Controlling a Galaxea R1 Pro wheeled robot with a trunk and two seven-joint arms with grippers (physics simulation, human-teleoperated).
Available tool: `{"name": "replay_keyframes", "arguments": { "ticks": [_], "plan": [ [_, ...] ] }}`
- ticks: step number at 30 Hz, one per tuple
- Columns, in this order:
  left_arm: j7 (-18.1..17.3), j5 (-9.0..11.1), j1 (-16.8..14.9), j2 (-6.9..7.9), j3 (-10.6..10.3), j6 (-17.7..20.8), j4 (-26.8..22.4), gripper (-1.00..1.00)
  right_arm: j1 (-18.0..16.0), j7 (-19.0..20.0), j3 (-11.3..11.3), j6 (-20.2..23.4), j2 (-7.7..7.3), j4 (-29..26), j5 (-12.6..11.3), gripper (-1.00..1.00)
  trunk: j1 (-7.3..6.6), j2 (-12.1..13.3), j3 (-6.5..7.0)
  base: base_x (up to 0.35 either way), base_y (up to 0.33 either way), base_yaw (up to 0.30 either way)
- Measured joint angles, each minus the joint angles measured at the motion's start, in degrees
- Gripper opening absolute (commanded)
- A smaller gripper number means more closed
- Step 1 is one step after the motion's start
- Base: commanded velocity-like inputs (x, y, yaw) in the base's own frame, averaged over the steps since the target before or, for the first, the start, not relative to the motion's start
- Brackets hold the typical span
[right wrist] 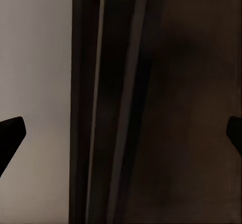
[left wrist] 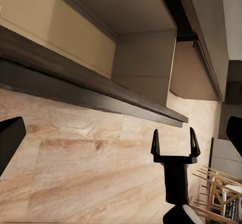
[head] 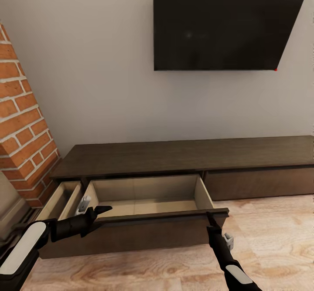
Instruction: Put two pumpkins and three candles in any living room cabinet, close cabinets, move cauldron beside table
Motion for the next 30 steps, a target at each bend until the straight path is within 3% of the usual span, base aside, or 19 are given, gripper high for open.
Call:
{"name": "replay_keyframes", "arguments": {
  "ticks": [8,12,14,16,22,24,27,30],
  "plan": [
    [0.00,0.00,0.00,-0.05,0.00,-0.01,0.00,1.00,0.00,-2.07,0.38,1.32,-0.45,-0.62,0.72,1.00,0.01,0.00,0.00,-0.272,0.000,0.000],
    [0.00,0.00,0.00,-0.05,0.00,0.00,0.00,1.00,0.00,-2.48,0.68,4.58,-0.49,-0.78,1.02,1.00,0.01,0.00,0.00,-0.263,0.000,0.000],
    [0.00,0.00,0.00,-0.05,0.00,-0.01,0.00,1.00,-0.01,-3.10,0.77,7.91,-0.49,-0.82,1.27,1.00,0.00,0.00,0.00,-0.122,0.000,0.000],
    [0.00,0.00,0.00,-0.08,0.00,0.01,0.00,1.00,-0.11,-5.39,0.87,13.54,-0.50,-0.84,1.36,1.00,-0.01,0.00,0.00,-0.049,0.000,0.000],
    [0.02,0.06,0.00,0.00,0.09,0.05,-0.29,1.00,-0.26,-11.41,1.10,24.99,-0.57,-0.85,1.38,1.00,-0.02,0.00,0.00,-0.012,0.000,0.000],
    [0.06,0.07,0.00,0.03,0.35,-0.01,-0.38,1.00,-0.26,-12.49,2.32,28.48,-0.66,-0.85,1.66,1.00,-0.02,0.00,0.00,-0.001,0.000,0.000],
    [0.08,0.27,0.00,0.18,0.67,0.01,-0.75,1.00,-0.27,-12.82,6.47,34.78,-2.95,-0.82,3.47,1.00,-0.02,0.00,0.00,0.000,0.000,0.000],
    [0.16,2.70,0.00,0.56,0.64,0.03,-0.99,1.00,-0.23,-12.47,9.90,36.72,-4.62,-0.80,4.48,1.00,-0.02,0.00,0.00,0.000,0.000,0.000]
  ]
}}
